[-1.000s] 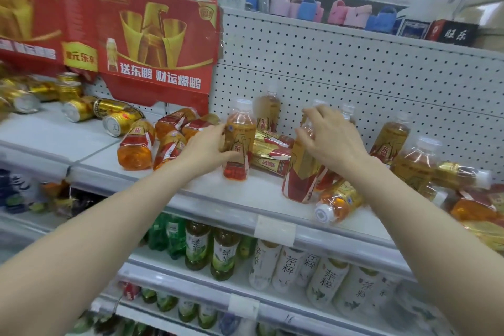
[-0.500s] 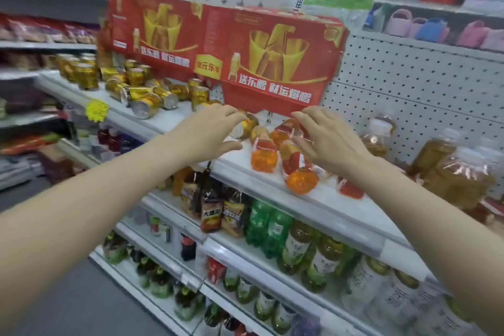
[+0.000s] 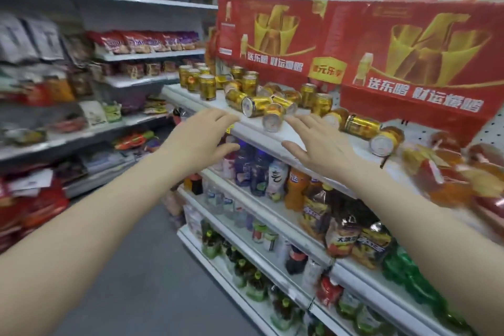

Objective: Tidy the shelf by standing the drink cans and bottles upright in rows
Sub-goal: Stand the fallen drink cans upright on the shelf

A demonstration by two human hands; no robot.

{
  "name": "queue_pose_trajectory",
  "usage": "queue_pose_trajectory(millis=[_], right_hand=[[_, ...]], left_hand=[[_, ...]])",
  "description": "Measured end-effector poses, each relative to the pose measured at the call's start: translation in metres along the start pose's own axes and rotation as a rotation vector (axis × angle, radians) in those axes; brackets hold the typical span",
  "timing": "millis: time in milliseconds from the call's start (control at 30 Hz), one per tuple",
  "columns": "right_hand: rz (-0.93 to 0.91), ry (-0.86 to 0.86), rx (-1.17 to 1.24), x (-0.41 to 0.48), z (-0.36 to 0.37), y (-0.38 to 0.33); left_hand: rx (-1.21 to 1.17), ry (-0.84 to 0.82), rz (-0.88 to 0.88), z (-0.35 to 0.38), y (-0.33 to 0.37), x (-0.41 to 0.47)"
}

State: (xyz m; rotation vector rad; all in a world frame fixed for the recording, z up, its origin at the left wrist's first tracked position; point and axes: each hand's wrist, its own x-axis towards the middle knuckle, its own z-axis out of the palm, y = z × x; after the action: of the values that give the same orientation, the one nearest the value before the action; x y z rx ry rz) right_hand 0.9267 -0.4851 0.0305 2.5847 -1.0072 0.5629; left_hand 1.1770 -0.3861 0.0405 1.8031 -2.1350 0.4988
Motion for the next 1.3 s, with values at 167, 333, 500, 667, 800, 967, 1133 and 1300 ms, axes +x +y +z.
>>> queue_pose_trajectory(millis=[167, 333, 500, 667, 800, 967, 1133, 1300], right_hand=[[-0.036, -0.021, 0.057, 0.073, 0.050, -0.034], [-0.056, -0.021, 0.093, 0.154, 0.107, -0.057], [-0.040, -0.009, 0.129, 0.246, 0.150, -0.074], [0.013, -0.007, 0.158, 0.328, 0.178, -0.085], [0.053, 0.003, 0.128, 0.390, 0.197, -0.088], [0.182, 0.029, 0.087, 0.454, 0.215, -0.082], [0.398, -0.008, 0.073, 0.502, 0.229, -0.057], [0.558, -0.116, 0.039, 0.528, 0.234, -0.018]], left_hand=[[-0.023, -0.009, -0.091, 0.025, -0.085, 0.002], [-0.037, 0.001, -0.145, 0.057, -0.172, 0.022], [-0.054, -0.010, -0.194, 0.085, -0.260, 0.067], [-0.120, 0.008, -0.210, 0.114, -0.331, 0.118], [-0.186, -0.005, -0.165, 0.145, -0.380, 0.162], [-0.215, -0.010, -0.033, 0.177, -0.437, 0.224], [-0.254, -0.024, 0.121, 0.195, -0.482, 0.286], [-0.308, 0.020, 0.228, 0.208, -0.498, 0.338]])
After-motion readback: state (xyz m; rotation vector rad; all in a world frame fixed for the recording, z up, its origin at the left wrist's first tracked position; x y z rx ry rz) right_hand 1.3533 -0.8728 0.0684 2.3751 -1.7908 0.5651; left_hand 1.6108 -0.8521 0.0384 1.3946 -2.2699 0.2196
